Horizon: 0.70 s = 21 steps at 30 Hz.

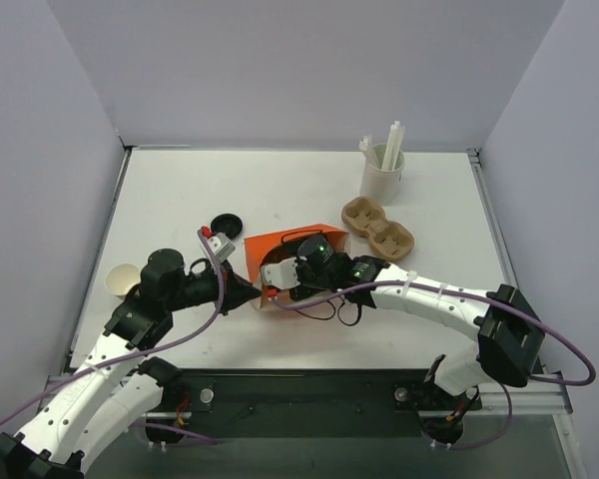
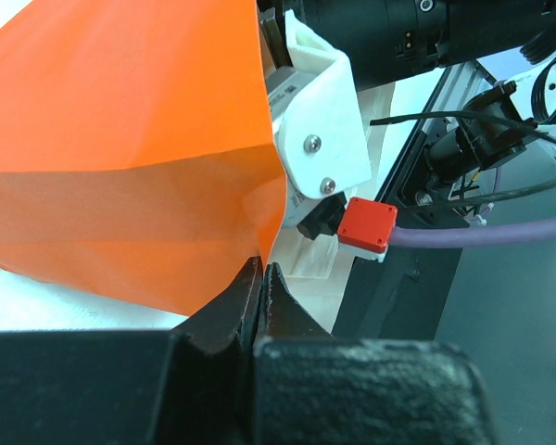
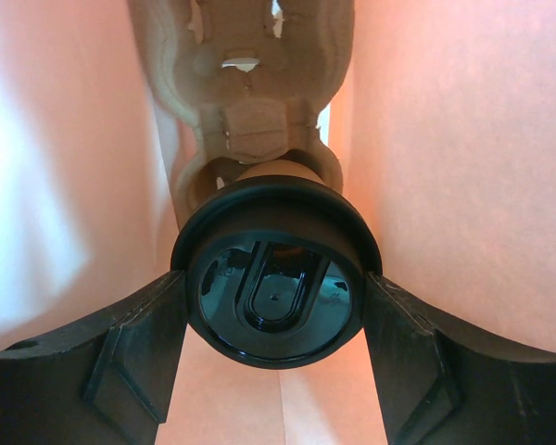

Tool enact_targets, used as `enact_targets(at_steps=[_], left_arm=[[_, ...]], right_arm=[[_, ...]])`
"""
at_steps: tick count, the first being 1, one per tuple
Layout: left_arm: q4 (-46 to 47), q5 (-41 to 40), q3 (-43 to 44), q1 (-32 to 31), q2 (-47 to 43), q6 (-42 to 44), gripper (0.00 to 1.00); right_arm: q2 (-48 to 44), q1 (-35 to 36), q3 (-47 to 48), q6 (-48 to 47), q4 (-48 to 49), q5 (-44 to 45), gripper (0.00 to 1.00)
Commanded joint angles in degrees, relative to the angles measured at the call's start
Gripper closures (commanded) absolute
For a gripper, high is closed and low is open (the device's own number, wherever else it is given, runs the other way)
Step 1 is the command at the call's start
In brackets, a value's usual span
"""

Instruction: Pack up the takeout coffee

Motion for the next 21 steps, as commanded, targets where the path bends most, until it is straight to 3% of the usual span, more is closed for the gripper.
enact_targets(at_steps=[1,21], left_arm=[[1.1,1.6,-0.2,-0.2,-0.6,-0.5,1.00],[0.9,0.9,-0.1,-0.4,0.2,-0.7,1.00]], right_arm=[[0.5,-1.1,-1.0,1.7,3.8,1.0,0.65],[0.0,-1.7,1.5,4.8,0.4,0.7,0.63]])
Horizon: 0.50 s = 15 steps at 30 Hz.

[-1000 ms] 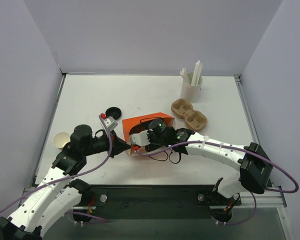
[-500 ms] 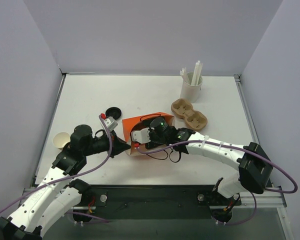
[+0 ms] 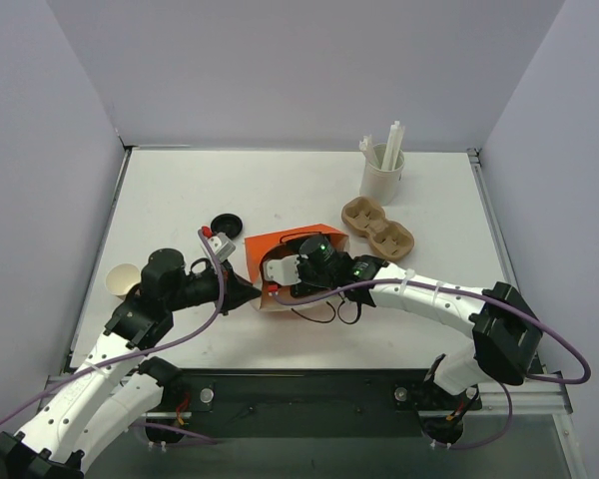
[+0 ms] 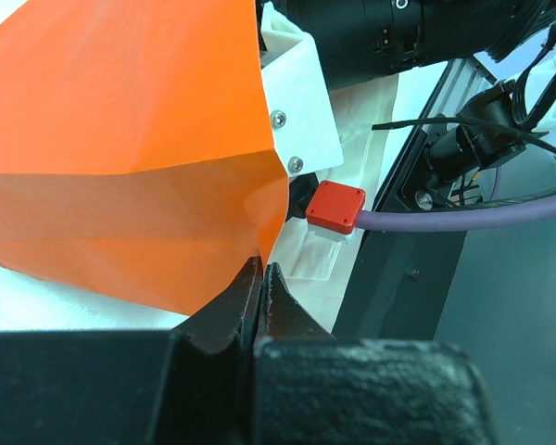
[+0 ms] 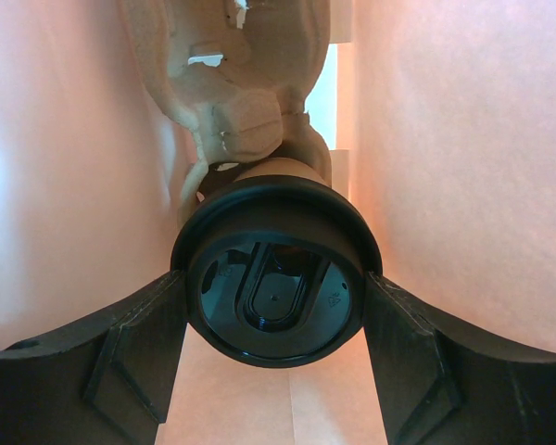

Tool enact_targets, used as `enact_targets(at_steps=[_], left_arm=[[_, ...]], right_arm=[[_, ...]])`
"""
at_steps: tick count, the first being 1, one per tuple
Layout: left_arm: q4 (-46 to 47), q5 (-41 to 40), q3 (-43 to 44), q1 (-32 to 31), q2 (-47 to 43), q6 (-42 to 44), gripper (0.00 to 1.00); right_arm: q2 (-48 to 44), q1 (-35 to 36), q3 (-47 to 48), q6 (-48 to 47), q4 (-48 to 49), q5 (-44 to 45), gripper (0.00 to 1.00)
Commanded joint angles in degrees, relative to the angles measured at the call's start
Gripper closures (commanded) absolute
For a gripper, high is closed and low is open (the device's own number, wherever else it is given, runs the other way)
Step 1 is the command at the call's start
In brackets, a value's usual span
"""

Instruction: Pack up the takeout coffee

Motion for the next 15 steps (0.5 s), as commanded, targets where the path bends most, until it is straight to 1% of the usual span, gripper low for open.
enact_targets(at_steps=[1,6,10,15], left_arm=[[0.9,0.9,-0.2,-0.4,0.1,-0.6,1.00],[1.1,0.9,-0.4,-0.4,0.4,-0.6,1.00],[1.1,0.9,-0.4,-0.6,0.5,-0.6,1.00],[1.1,0.8,-0.4,-0.8,0.5,-0.6,1.00]], right_arm=[[-0.8,-0.3,3.5,2.6,-2.7,0.9,0.63],[-1.5,-0.3,6.9,3.4,-5.3,0.2,0.64],[-2.1,-0.1,7.5,3.7,-7.3,-0.2,0.64],[-3.3,0.0,8.6,5.0,-10.4,-3.5,0.64]])
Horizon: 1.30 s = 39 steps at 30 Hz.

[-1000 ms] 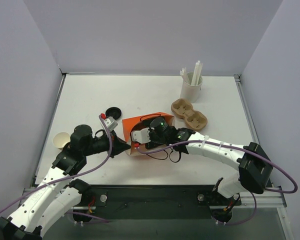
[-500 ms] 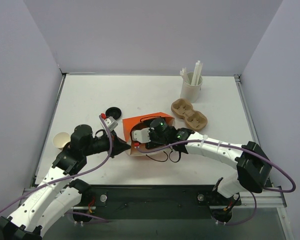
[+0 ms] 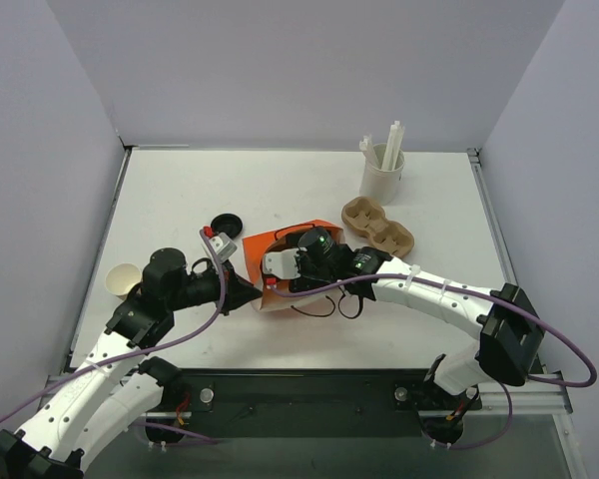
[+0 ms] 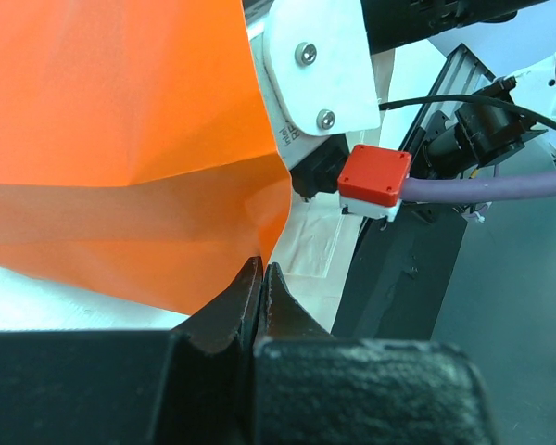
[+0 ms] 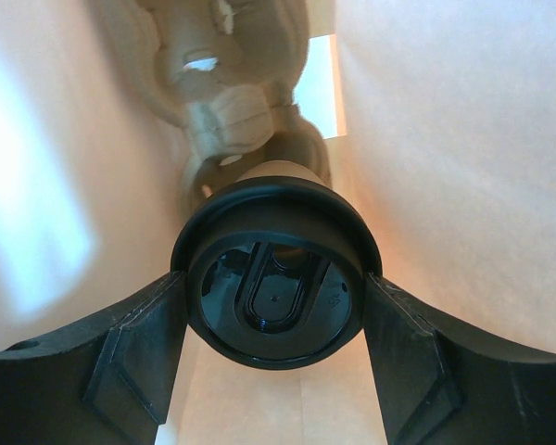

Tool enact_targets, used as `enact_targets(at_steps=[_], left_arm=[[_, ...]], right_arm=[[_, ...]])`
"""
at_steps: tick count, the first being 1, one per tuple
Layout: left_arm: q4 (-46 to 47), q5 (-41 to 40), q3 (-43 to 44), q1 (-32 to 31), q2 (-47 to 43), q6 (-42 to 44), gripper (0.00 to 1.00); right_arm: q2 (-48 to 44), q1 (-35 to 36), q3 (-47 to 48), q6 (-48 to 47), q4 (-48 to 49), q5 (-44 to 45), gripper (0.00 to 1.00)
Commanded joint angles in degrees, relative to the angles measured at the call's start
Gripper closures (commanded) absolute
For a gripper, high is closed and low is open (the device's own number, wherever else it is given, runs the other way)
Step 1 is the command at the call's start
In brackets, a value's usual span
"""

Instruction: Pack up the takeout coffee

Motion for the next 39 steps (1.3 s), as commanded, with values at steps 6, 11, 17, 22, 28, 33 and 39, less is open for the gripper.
enact_targets(at_steps=[6,11,17,22,28,33,39], left_arm=[[1.0,0.9,-0.4,-0.6,-0.1,-0.4,1.00],[0.8,0.8,-0.2,-0.7,-0.3,-0.5,1.00],[0.3,0.4,0.2,-0.7,-0.3,-0.5,1.00],[-0.2,0.3,0.4,-0.8,-0.2,-0.4,1.00],[-0.5,0.0,0.5,-0.8,-0.5,-0.6,1.00],[-0.6,0.1,0.6,-0.7,-0.3,-0.5,1.00],[-0.6,0.2,0.3,-0.7,-0.4,-0.1,1.00]], right_arm=[[-2.7,0.1,2.9,4.7,-3.5,-5.4,0.64],[-1.5,0.1,1.7,6.1,-0.5,-8.0,0.64],[0.1,0.1,1.6,7.4,0.0,-6.8,0.64],[0.9,0.0,-0.6,6.7,3.7,-0.9,0.64],[0.2,-0.2,1.6,8.2,2.8,-1.1,0.64],[-2.5,-0.3,4.5,9.8,-0.9,-5.3,0.64],[-4.2,-0.3,5.4,10.1,-5.1,-10.3,0.64]])
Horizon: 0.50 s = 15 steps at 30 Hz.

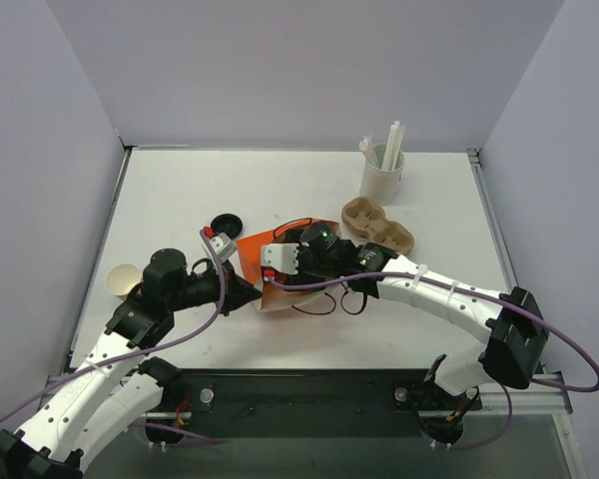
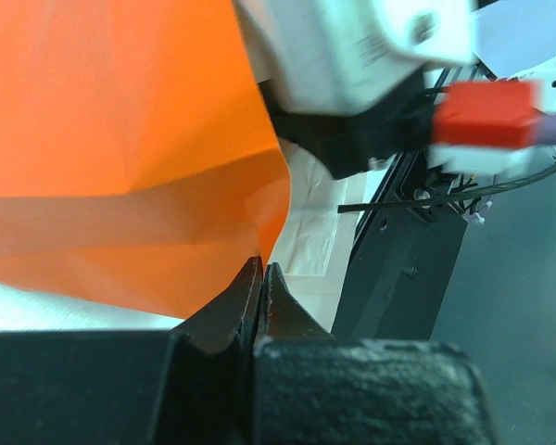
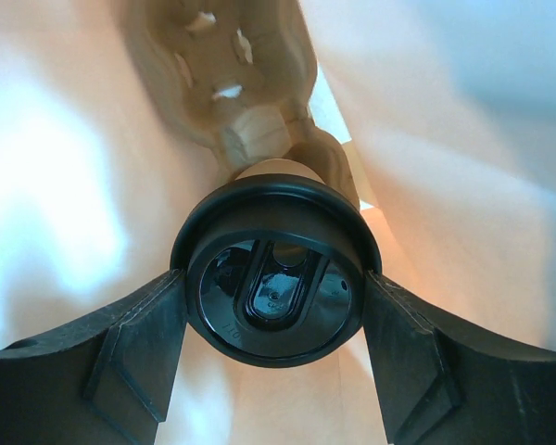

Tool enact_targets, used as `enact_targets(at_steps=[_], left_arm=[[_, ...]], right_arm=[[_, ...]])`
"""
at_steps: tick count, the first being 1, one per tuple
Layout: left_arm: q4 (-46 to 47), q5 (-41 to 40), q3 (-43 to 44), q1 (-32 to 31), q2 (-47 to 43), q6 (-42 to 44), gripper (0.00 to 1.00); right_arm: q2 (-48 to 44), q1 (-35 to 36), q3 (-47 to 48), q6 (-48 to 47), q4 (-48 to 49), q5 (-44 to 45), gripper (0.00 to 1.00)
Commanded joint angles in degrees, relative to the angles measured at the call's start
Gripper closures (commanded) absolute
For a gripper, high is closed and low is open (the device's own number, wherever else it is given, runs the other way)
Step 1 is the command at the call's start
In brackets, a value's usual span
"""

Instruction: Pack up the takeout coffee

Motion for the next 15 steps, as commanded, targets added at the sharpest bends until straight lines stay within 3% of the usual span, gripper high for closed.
enact_targets(at_steps=[1,10,15], left_arm=[[-0.4,0.8,0.3,-0.4,-0.4,0.3,1.00],[-0.3,1.4,0.5,-0.4,-0.4,0.2,1.00],[0.1,1.4,0.5,-0.4,-0.4,-0.6,1.00]], right_arm=[[-3.9,-0.2,2.5,2.0,-2.4,-4.5,0.65],[-3.6,-0.1,2.8,0.8,-4.5,-8.3,0.65],[-3.0,0.7,0.4,0.3,1.0,-7.2,0.65]])
